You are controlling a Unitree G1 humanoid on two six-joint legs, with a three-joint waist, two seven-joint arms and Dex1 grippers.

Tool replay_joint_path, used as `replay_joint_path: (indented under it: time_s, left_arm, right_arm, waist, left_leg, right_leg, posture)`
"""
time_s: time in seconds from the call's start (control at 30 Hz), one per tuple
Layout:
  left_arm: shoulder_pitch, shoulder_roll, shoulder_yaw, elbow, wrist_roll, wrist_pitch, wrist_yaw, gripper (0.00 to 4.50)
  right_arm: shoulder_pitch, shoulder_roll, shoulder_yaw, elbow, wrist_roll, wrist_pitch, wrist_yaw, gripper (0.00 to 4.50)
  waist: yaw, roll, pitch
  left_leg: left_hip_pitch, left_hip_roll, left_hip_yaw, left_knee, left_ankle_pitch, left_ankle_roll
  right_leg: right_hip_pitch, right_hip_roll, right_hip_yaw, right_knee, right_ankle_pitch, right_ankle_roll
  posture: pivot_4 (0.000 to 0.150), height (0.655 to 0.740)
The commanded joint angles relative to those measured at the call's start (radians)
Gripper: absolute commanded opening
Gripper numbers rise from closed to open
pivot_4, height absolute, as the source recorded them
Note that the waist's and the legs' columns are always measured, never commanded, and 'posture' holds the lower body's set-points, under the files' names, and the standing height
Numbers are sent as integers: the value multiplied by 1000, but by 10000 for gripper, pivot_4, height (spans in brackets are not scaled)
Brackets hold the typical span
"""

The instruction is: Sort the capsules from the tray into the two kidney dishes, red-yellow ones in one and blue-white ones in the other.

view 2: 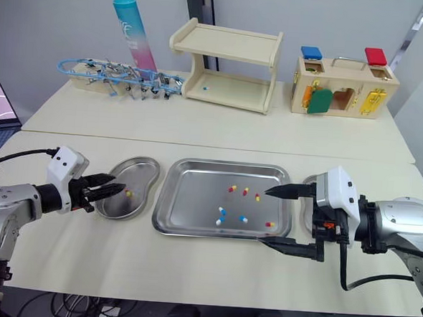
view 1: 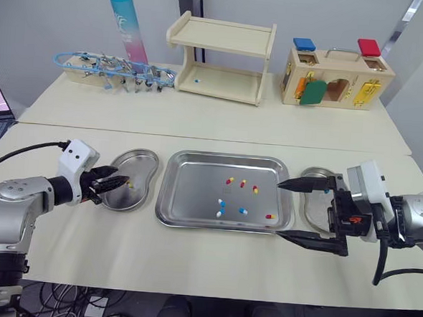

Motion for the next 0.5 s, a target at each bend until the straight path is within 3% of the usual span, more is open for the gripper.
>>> replay_joint_path:
  time_s: [0.03,0.13,0.17,0.33,0.5]
  left_arm:
    - [-10,31,61,-21,-33,-6,-3,34003]
    - [8,49,102,-57,-62,22,-11,43431]
    - [16,52,125,-74,-87,42,-16,44611]
    - [86,88,258,-126,-156,78,-35,44611]
    - [217,103,412,-77,-113,-18,-5,44611]
  right_arm:
    - [-17,2,-5,-6,-1,-14,5,45000]
    - [-10,1,-7,-4,-2,-20,9,45000]
    - [-9,2,-6,-3,-5,-22,9,45000]
    - [8,1,-11,9,-33,-35,5,45000]
    - [107,-37,-92,72,-111,-74,31,45000]
  waist:
    - [0,0,0]
    - [0,0,0]
    - [0,0,0]
    - [-2,0,0]
    - [-1,0,0]
  left_leg:
    - [0,0,0,0,0,0]
    - [0,0,0,0,0,0]
    - [0,0,0,0,0,0]
    - [0,0,0,-1,0,0]
    - [0,0,1,-2,0,0]
  right_leg:
    - [0,0,0,0,0,0]
    - [0,0,0,0,0,0]
    - [0,0,0,0,0,0]
    - [0,0,0,0,0,0]
    - [-1,0,1,-1,0,0]
  posture:
    - [1500,7400]
    - [1500,7400]
    - [1500,7400]
    - [1500,7400]
    - [1500,7400]
